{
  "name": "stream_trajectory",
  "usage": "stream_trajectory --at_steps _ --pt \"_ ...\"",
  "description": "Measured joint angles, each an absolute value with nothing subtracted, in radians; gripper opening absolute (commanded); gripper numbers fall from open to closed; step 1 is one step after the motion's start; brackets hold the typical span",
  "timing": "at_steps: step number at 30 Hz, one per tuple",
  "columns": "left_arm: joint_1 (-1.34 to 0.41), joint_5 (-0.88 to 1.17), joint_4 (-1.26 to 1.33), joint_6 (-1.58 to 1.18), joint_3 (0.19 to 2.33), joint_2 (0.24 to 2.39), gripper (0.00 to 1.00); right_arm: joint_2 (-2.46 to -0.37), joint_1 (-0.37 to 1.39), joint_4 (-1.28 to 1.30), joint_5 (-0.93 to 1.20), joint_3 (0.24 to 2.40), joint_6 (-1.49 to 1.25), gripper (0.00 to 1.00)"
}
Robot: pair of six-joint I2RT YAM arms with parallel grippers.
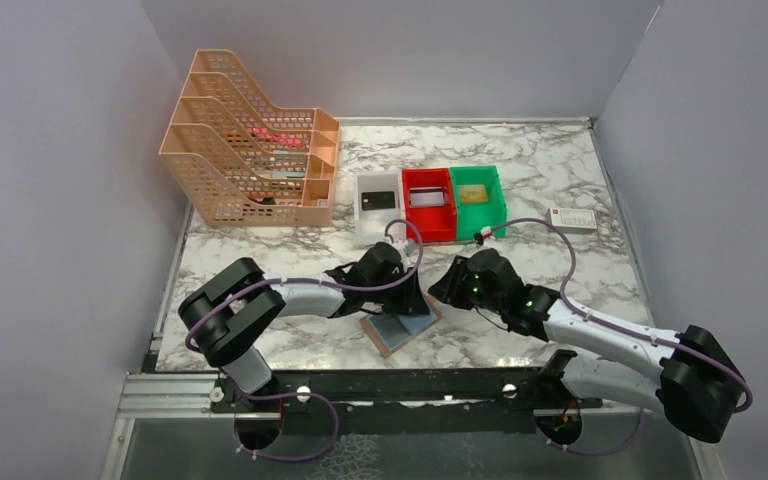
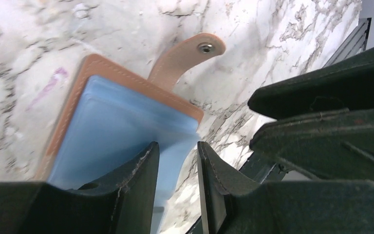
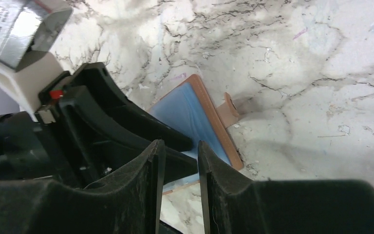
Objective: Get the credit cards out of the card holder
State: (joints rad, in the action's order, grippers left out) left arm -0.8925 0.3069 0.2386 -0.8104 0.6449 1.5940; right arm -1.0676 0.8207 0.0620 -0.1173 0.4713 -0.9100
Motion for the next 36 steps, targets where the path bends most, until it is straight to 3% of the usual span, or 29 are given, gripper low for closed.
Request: stream_trajectory --at_steps 9,16,23,30,36 --pt "-0.912 0.255 0.165 -0.794 0.678 1.575 0.43 -1.053 0.821 0.060 -0.060 0.471 -0.888 0.32" --pt "-0.907 0.005 -0.065 -0.770 0.678 1.330 0.51 -1.075 0.820 -0.036 0.084 0.461 -0.820 0.38" --pt "-0.863 -0.225 -0.230 -0.816 0.611 1.073 0.54 -1.241 0.850 -0.073 0.213 0.513 -0.706 0.48" --pt "-0.776 -0.273 -0.321 -0.838 0.531 0.884 0.56 -1.382 0.910 -0.065 0.239 0.604 -0.617 0.50" --pt "-0.774 -0.113 -0.270 -0.838 0.464 0.856 0.56 -1.480 0.910 -0.067 0.281 0.613 -0.591 0.48"
